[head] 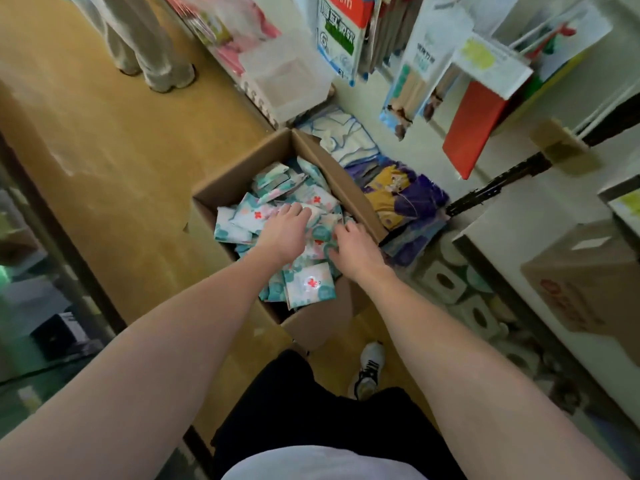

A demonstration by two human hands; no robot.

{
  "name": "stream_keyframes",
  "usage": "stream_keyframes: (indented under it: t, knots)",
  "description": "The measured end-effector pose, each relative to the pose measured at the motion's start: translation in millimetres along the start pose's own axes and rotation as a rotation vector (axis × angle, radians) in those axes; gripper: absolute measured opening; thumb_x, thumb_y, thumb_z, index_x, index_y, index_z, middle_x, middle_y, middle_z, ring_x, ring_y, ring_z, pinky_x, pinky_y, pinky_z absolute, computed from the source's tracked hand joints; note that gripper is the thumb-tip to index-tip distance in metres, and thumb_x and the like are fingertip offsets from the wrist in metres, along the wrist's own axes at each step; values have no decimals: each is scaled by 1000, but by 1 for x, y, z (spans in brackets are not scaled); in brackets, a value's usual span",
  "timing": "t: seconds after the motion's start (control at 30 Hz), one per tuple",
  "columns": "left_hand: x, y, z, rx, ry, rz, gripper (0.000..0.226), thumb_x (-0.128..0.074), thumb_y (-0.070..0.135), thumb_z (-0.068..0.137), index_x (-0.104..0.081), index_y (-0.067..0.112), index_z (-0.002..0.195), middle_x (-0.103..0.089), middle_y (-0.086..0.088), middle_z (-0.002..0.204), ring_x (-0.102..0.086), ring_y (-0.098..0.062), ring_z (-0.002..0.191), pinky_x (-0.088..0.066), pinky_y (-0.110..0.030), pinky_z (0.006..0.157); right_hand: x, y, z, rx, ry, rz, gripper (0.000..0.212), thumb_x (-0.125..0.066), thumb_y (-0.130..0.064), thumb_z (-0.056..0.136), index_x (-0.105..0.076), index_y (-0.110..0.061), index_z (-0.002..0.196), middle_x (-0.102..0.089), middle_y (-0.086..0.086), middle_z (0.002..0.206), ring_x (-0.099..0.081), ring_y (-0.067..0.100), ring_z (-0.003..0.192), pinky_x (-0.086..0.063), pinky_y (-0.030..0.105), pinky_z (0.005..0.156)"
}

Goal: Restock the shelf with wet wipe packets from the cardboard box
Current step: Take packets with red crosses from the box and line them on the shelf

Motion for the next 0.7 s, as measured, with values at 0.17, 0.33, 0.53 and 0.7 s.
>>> stream_keyframes:
  t: [0.17, 0.33, 0.53, 0.7]
  knots:
    - [-19, -22, 31, -31, -204, -14, 62, -57, 12, 89, -35, 15, 147, -43, -6, 145, -39, -28, 132, -40, -41, 101, 7, -5, 38, -21, -6, 1, 46, -51, -38, 99, -46, -11, 136, -48, 14, 133, -43, 33, 124, -39, 42, 98]
    - [-36, -27, 44, -76, -375, -27, 76, -60, 15, 89, -20, 21, 154, -23, -2, 160, -31, -30, 138, -40, -43, 105, -9, -4, 64, -102, -140, -34, 68, -63, -39, 95, -31, -12, 149, -42, 14, 147, -42, 33, 132, -38, 43, 102]
    - [-44, -20, 54, -130, -450, 73, 77, -65, 27, 88, -23, 23, 151, -30, -1, 152, -30, -34, 132, -37, -43, 102, -29, 1, 74, -155, -266, -23, 96, -64, -50, 89, -12, -6, 156, -38, 19, 151, -37, 38, 136, -32, 47, 108]
    - [-38, -16, 58, -172, -339, 253, 71, -70, 38, 81, -34, 24, 141, -38, -9, 137, -37, -35, 124, -35, -47, 103, -35, -2, 71, -207, -288, -103, 101, -73, -57, 79, -25, -4, 151, -29, 20, 152, -29, 37, 139, -27, 46, 113]
Point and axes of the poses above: each hand's wrist, its own z-axis towards the middle knuckle, its own x-axis out of the back of the hand, y = z × x, the point moved 10 cm from there along z, towards the middle knuckle
